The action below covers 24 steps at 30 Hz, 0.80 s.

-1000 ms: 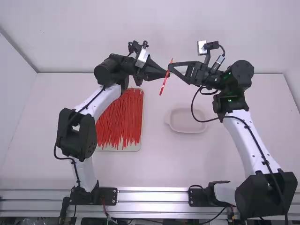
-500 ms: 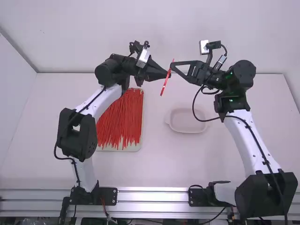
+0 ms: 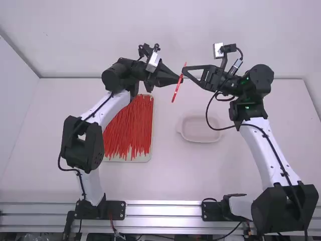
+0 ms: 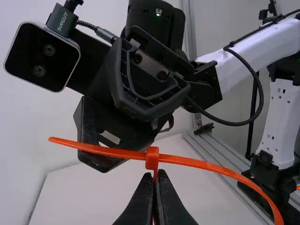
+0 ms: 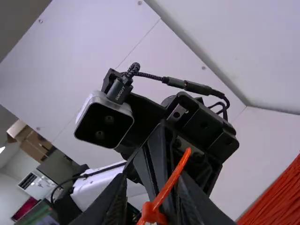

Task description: Fasten the cable tie

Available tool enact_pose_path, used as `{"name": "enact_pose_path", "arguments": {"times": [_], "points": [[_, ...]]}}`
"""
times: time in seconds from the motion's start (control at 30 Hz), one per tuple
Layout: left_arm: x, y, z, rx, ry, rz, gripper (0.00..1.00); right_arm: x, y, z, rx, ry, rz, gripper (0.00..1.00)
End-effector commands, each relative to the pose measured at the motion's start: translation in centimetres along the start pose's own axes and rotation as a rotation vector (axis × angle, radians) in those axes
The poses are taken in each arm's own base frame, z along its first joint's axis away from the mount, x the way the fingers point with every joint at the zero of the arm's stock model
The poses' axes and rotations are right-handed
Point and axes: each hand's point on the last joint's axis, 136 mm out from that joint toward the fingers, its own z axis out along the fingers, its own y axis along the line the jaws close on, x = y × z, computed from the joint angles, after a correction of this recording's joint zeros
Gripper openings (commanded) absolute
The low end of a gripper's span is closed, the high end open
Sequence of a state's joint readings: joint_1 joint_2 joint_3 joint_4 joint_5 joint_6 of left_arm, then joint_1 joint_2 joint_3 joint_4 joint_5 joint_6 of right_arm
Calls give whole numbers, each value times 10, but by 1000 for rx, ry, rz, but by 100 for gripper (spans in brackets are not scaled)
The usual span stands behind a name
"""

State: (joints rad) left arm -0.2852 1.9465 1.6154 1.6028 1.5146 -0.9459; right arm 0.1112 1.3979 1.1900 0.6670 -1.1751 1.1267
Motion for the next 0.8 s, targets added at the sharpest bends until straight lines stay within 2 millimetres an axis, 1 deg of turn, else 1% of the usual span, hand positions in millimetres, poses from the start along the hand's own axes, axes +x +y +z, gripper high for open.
{"name": "enact_pose_path", "arguments": {"times": [0.0,0.37,0.4,0.43,0.47,0.5,0.53,0.57,0.77], "points": [[-9,-4,4,2,-15,20,2,-4,6,1,-9,-1,-23,29],[-9,-4,4,2,-16,20,2,-4,6,1,-10,0,-24,30],[-9,-4,4,3,-16,21,2,-4,6,1,-10,0,-28,26],[-9,-4,4,2,-16,20,2,-4,6,1,-10,0,-31,17],[-9,-4,4,2,-16,20,2,-4,6,1,-10,0,-31,16],[-9,-4,4,3,-15,19,2,-4,6,1,-10,-1,-31,8],[-9,-4,4,3,-16,20,2,-4,6,1,-10,-1,-31,2],[-9,-4,4,2,-15,19,2,-4,6,1,-10,0,-31,0],[-8,-4,4,4,-13,14,2,-4,6,1,-9,-1,-31,0]]}}
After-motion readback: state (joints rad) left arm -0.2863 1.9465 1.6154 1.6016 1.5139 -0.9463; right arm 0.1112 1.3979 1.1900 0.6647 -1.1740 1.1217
